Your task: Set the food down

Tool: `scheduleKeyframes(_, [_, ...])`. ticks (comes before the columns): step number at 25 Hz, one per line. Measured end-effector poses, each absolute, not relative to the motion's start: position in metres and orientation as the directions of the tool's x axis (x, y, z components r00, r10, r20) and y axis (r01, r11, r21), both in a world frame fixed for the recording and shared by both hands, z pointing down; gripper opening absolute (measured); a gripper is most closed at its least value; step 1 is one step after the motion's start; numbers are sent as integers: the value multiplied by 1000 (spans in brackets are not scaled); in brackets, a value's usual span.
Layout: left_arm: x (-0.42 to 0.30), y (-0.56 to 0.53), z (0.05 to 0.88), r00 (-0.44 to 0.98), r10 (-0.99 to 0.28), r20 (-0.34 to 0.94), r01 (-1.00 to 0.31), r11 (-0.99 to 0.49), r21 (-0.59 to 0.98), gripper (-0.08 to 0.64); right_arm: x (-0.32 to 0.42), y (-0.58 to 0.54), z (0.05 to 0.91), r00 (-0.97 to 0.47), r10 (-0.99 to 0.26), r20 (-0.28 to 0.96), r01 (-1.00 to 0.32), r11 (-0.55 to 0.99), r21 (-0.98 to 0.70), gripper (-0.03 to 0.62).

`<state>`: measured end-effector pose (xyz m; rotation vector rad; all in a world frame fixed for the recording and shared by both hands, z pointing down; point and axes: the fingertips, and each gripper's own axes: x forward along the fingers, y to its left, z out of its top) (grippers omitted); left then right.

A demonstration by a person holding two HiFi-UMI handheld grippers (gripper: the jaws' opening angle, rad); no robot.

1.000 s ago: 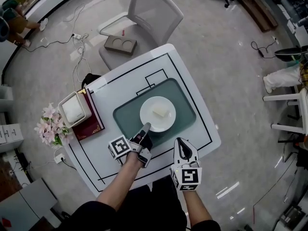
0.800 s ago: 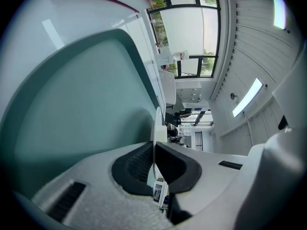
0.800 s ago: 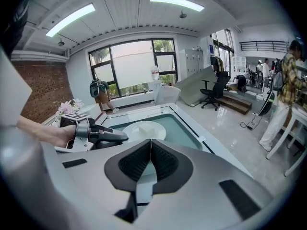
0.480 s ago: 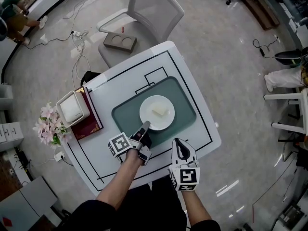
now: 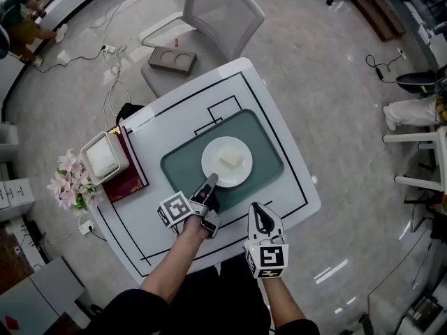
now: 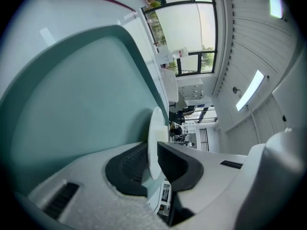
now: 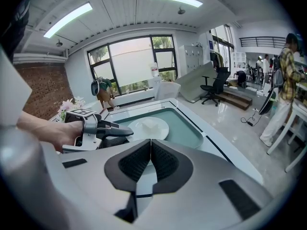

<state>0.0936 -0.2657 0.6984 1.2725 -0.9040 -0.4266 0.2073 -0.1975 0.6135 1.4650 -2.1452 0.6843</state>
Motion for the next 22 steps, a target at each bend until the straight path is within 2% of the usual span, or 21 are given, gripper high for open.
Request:
scheduleKeyframes(4, [92, -265, 693, 591, -724, 355, -242, 261, 935, 133, 204, -193, 613, -340, -713, 614, -936, 316, -151, 9])
scheduleKeyframes(11, [97, -266, 684, 589, -674, 446, -493, 138, 859, 266, 202, -186, 612, -354, -707, 612, -932, 325, -164, 9])
scheduleKeyframes(17, [99, -261, 686, 575, -592, 565, -721, -39, 692, 285, 202, -181, 611, -358, -706, 611, -930, 327, -167, 9])
scheduleKeyframes(22, [101, -254, 689, 535, -545, 646, -810, -113, 575, 310, 201, -178, 608, -360, -706, 610, -929, 329, -169, 9])
